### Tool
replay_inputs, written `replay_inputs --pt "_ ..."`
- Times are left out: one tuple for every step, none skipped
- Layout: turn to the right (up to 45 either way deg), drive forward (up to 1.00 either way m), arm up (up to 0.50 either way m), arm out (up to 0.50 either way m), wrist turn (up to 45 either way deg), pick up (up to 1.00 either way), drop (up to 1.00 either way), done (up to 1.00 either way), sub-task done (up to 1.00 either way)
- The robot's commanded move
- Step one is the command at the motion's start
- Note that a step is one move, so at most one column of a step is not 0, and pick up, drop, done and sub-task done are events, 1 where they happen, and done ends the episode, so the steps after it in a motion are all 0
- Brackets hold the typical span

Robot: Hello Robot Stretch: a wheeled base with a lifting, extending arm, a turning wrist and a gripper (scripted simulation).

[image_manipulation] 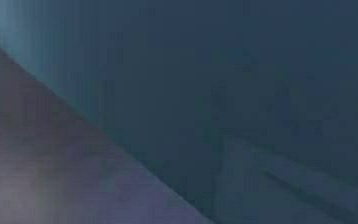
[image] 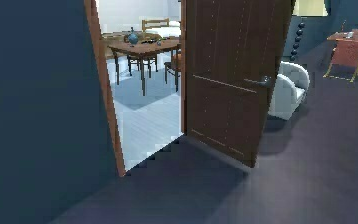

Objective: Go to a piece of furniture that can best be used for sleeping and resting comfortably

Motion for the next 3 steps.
replay_inputs --pt "0.0 1.0 0.0 0.0 0.0 0.0 0.0 0.0 0.0" --pt "0.0 0.4 0.0 0.0 0.0 0.0 0.0 0.0 0.0" --pt "-33.0 0.0 0.0 0.0 0.0 0.0 0.0 0.0 0.0"
